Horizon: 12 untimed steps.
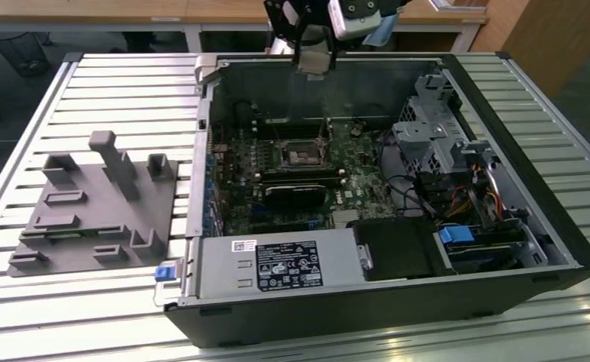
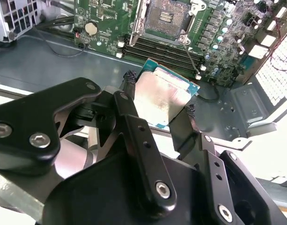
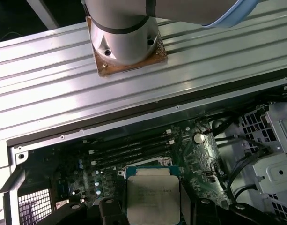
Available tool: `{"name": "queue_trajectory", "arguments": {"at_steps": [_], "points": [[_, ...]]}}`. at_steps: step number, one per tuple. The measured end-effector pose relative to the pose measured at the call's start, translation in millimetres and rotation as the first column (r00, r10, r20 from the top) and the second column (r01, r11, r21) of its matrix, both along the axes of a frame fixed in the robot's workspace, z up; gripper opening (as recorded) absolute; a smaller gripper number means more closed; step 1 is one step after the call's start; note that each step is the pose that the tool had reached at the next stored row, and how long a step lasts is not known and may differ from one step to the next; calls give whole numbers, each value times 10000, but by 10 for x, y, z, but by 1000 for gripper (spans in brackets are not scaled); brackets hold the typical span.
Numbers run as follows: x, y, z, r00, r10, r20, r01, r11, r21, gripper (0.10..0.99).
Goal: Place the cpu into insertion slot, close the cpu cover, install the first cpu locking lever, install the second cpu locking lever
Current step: 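Place the cpu into insertion slot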
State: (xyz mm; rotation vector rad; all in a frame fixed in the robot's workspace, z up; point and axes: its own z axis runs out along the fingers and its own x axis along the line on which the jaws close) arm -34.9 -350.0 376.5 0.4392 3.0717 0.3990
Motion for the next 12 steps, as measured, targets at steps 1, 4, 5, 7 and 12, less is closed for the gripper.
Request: {"name": "queue_trajectory", "arguments": {"at_steps": [1, 4, 5, 7, 12], "points": [[0, 0, 0, 10000, -59, 0, 59, 10000, -38, 541], [0, 0, -2, 9994, -332, 6, 332, 9988, -353, 541], [0, 0, -3, 9992, -394, 10, 394, 9982, -455, 541], [0, 0, -3, 9988, -485, 15, 485, 9967, -647, 541], [1, 0, -6, 9986, -524, -117, 510, 9938, -985, 541]]}}
